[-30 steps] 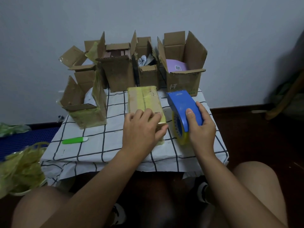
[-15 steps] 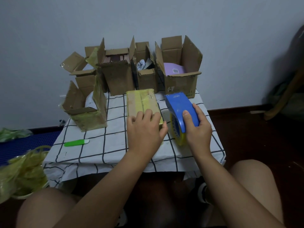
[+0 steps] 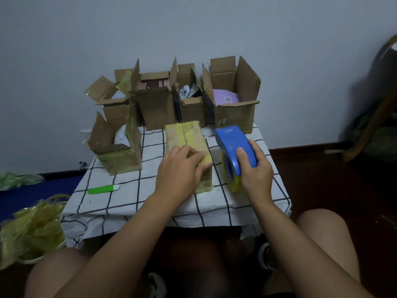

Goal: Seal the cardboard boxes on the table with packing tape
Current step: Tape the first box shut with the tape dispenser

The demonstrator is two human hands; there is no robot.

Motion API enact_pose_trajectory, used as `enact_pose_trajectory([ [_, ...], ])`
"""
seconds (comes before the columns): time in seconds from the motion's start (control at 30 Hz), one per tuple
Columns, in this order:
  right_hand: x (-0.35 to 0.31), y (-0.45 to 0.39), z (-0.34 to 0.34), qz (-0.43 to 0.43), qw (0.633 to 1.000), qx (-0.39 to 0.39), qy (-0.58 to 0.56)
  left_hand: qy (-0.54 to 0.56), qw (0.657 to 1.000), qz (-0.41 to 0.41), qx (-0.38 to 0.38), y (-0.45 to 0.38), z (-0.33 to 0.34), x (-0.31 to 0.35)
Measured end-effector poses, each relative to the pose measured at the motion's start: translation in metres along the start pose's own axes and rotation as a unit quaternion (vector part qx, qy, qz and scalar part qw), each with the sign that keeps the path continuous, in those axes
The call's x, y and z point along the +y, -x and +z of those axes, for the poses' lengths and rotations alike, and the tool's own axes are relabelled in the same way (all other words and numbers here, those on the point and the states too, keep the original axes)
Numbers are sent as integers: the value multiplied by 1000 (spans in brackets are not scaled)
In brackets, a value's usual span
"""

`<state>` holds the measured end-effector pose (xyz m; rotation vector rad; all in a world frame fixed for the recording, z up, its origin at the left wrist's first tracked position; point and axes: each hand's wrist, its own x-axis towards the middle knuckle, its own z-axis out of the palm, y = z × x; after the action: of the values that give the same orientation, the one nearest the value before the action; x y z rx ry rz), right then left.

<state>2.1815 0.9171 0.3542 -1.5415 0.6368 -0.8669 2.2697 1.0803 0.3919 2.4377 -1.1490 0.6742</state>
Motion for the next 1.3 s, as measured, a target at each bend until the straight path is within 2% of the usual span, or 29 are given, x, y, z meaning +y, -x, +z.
enact_pose_trajectory([
  [0.33,3,-1,-1,-1,1000,4,16,-44,993,47,96,3,23,5],
  [0.5,4,-1,-2,1,1000,3,7,7,996,50,72,9,19,-5],
  [0.7,3,-1,-2,4,1000,1,7,57,997,4,55,12,14,-7],
  [0.93,4,1,-2,-1,1000,4,13,126,991,13,48,19,16,-26],
  [1.07,3,1,-2,-3,1000,4,16,129,992,-13,-7,18,11,-13],
  [1.17,2,1,-2,-4,1000,2,17,185,980,-46,-47,21,-1,-18],
  [1.3,2,-2,0,-5,1000,5,17,220,974,-7,-48,17,-7,-37],
])
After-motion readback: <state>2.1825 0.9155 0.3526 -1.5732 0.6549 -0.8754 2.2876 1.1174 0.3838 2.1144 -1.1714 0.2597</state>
